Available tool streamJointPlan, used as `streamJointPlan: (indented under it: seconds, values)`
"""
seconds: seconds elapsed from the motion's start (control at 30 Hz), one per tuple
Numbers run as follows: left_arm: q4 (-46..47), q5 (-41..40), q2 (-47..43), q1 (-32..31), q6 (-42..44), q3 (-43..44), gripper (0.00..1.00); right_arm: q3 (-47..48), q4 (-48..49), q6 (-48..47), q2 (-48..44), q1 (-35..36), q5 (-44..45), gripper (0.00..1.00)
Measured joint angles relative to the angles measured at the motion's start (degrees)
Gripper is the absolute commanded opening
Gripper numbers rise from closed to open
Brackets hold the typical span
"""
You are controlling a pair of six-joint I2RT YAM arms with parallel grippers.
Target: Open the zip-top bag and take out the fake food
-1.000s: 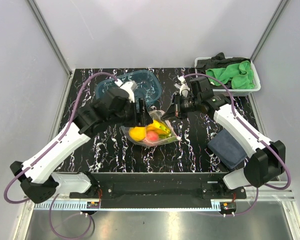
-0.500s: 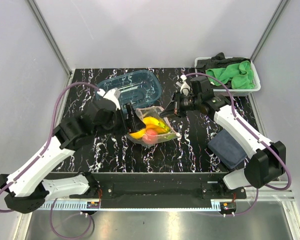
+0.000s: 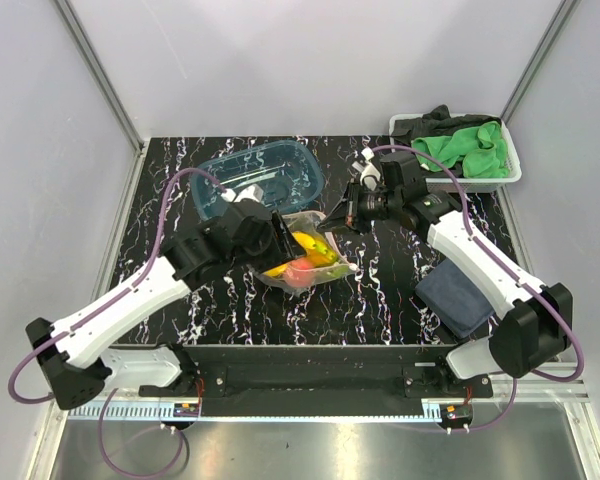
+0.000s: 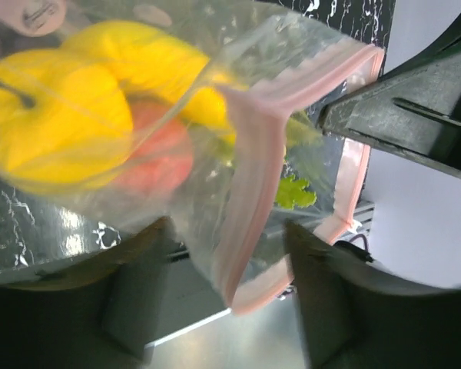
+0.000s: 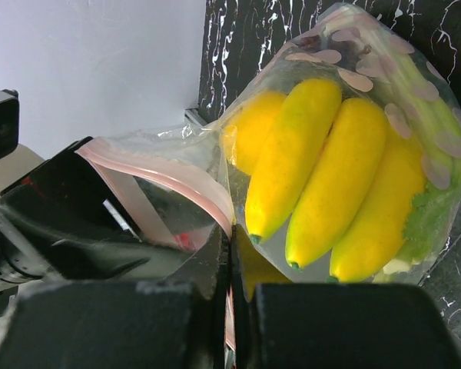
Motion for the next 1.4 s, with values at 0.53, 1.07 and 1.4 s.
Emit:
streamJointPlan:
  seconds: [0.53, 1.07, 1.4]
  values:
    - [-15.7, -0.9, 9.2, 3.7, 21.6, 27.4, 0.00, -0.9, -0.6, -1.7, -1.2, 0.0, 1.1, 0.00]
    - [-10.7, 18.6, 23.4, 6.1, 35.2, 21.7, 0.00, -16.7, -9.2, -3.0, -4.5, 0.5, 6.9, 0.41]
    - [-5.8, 25.5, 22.5, 6.1, 32.8, 19.0, 0.00, -10.2, -24.9, -12.8, -10.2, 0.8, 18.2, 0.65]
